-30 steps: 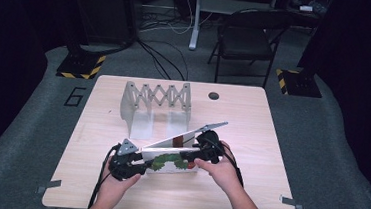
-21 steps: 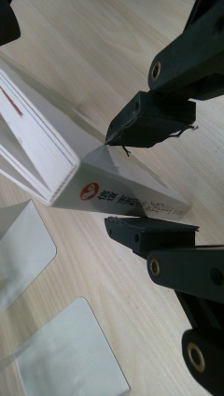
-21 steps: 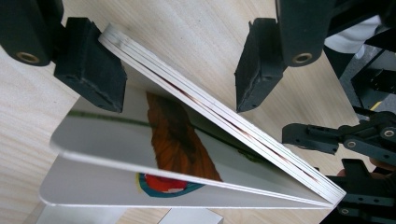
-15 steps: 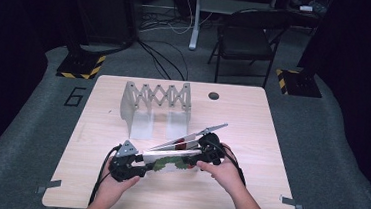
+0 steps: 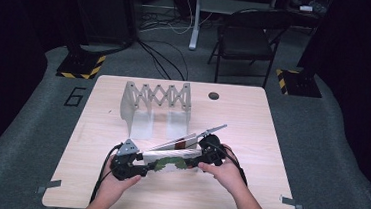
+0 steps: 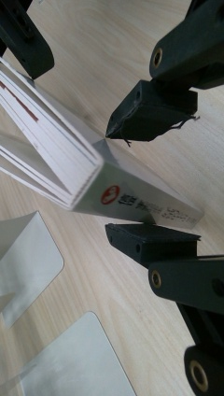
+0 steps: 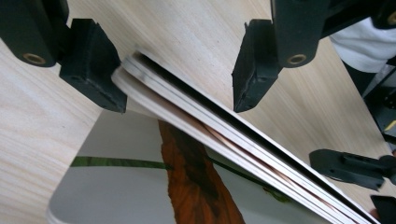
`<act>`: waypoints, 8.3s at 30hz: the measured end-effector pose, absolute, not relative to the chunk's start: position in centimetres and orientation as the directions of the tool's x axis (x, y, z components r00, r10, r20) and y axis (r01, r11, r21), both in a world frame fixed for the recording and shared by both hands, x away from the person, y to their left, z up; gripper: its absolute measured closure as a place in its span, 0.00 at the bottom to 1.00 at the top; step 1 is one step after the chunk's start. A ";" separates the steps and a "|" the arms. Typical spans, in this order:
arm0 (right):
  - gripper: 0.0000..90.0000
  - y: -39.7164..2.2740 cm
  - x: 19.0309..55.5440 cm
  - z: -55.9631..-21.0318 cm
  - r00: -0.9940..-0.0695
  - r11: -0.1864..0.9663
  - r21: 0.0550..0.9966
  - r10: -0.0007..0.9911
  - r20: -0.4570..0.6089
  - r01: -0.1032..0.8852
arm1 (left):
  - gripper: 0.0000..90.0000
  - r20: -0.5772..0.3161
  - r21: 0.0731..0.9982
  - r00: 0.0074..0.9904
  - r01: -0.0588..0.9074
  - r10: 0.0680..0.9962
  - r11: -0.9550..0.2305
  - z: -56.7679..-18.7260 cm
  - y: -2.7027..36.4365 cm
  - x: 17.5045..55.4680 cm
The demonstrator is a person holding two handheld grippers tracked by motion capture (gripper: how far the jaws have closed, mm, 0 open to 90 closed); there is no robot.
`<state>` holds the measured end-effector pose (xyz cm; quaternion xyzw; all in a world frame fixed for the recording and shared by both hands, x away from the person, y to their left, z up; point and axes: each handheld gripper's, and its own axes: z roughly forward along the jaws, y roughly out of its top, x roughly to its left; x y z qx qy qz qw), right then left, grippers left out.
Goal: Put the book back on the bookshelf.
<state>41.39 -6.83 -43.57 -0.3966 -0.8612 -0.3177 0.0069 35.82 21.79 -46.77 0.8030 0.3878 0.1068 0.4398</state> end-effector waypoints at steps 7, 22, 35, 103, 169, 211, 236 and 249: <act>0.43 -7.5 41.7 -44.0 -0.667 0.477 0.521 0.695 0.270 0.708 | 0.47 -0.176 0.795 0.696 0.518 0.696 -0.317 -46.1 21.0 36.7; 0.51 -8.7 42.0 -43.6 -0.669 0.459 0.544 0.686 0.284 0.702 | 0.62 -0.114 0.792 0.754 0.462 0.647 -0.398 -45.3 20.1 35.4; 0.51 -8.3 42.0 -43.7 -0.677 0.460 0.560 0.684 0.271 0.689 | 0.79 -0.064 0.793 0.799 0.405 0.598 -0.456 -44.7 19.5 33.6; 0.48 -8.6 42.2 -44.6 -0.651 0.439 0.548 0.705 0.281 0.712 | 0.80 -0.014 0.653 0.798 0.464 0.603 -0.598 -43.1 16.0 35.7; 0.48 -9.6 42.3 -43.8 -0.648 0.415 0.575 0.706 0.284 0.705 | 0.85 0.075 0.608 0.803 0.433 0.592 -0.665 -43.1 13.8 35.2; 0.49 -11.4 42.5 -43.8 -0.610 0.365 0.573 0.725 0.319 0.734 | 0.85 0.059 0.662 0.718 0.492 0.693 -0.565 -38.8 16.8 37.1; 0.49 -10.9 42.7 -44.2 -0.611 0.368 0.573 0.727 0.314 0.732 | 0.85 0.059 0.672 0.607 0.563 0.793 -0.481 -37.1 22.5 38.2; 0.49 -10.8 43.0 -44.3 -0.614 0.373 0.572 0.724 0.314 0.731 | 0.85 0.053 0.668 0.564 0.594 0.824 -0.449 -36.5 24.5 39.0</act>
